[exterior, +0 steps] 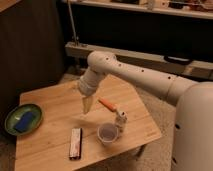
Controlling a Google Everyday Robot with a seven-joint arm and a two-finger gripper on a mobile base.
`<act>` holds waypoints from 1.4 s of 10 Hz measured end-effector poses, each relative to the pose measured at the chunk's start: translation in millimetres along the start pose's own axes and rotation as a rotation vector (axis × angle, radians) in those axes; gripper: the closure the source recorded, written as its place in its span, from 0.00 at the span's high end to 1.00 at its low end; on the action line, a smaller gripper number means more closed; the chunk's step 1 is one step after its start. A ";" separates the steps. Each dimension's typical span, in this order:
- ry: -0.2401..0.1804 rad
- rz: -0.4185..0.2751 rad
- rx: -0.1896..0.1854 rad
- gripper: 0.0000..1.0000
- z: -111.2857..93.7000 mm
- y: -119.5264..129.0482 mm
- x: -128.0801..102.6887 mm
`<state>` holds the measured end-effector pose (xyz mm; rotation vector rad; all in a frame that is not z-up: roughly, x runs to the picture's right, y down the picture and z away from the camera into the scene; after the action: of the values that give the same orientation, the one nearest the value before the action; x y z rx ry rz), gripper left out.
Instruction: Place the eraser in the ceramic cup
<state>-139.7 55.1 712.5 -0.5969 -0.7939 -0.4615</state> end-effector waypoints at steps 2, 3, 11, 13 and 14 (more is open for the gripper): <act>0.000 0.000 0.000 0.80 0.0 0.0 0.0; 0.000 0.000 0.000 0.80 0.0 0.1 0.1; -0.032 -0.278 -0.065 0.80 19.2 -15.9 -9.4; -0.052 -0.535 -0.198 0.80 39.7 -19.7 -11.2; -0.059 -0.600 -0.239 0.80 44.9 -20.7 -11.9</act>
<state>-182.6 70.8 734.9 -0.5887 -0.9811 -1.1040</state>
